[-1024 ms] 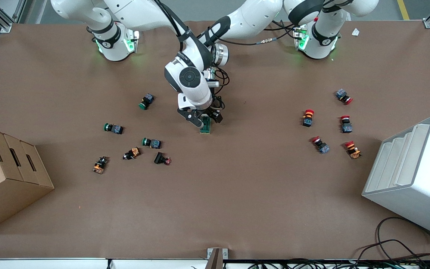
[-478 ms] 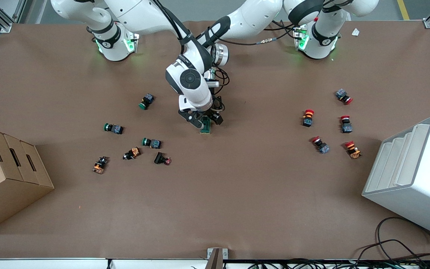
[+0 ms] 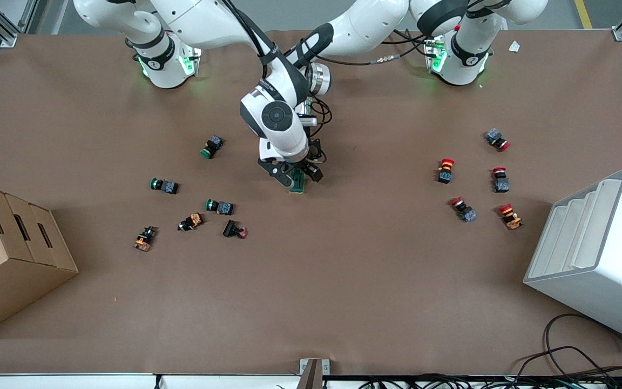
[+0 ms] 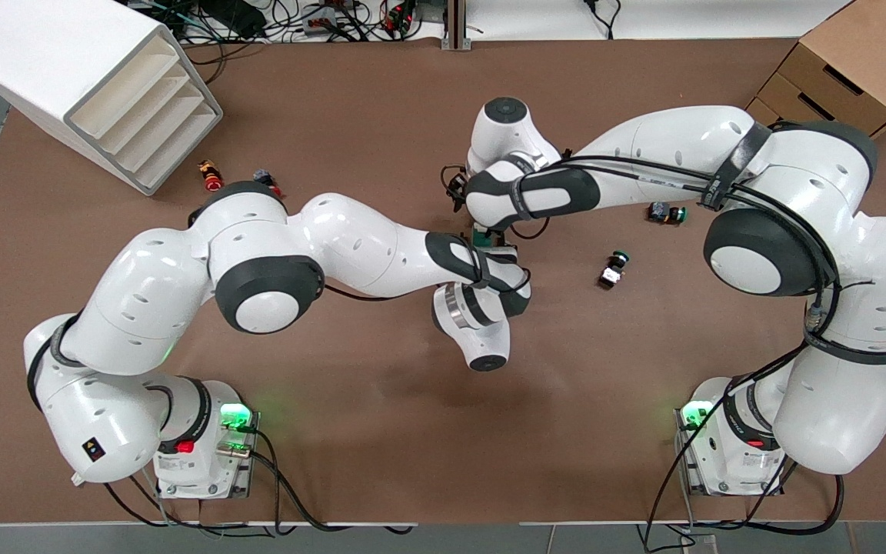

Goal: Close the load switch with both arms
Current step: 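Push the white lever upward with the right gripper fingers, then press the white lever over to the switch's other side with the right gripper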

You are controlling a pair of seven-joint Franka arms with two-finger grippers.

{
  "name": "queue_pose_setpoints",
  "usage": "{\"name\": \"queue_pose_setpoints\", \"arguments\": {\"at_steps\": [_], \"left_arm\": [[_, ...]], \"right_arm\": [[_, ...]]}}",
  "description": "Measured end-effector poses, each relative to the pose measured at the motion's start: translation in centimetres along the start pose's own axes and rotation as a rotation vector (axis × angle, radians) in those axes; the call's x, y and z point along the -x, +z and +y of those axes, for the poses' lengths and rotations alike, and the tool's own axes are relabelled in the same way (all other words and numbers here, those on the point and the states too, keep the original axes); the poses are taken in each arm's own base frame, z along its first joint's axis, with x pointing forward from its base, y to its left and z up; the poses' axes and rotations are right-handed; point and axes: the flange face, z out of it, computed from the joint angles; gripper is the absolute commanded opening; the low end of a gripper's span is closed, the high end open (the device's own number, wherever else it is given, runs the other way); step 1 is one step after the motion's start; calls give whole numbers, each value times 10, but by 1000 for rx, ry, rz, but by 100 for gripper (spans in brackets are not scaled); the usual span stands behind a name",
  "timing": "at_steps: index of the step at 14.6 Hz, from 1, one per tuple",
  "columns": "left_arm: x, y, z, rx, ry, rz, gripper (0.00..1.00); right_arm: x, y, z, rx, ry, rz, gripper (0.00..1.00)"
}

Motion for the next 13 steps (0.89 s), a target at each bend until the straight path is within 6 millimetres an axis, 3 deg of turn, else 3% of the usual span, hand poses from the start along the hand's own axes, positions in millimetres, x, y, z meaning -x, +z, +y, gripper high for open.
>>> {"name": "queue_pose_setpoints", "arguments": {"at_steps": [3, 13], "left_arm": [[0, 0, 0, 0, 0, 0, 99], [0, 0, 0, 0, 2, 2, 99]], "right_arm": [[-12, -18, -13, -11, 8, -1, 100], [-18, -24, -16, -22, -42, 0, 100]]}}
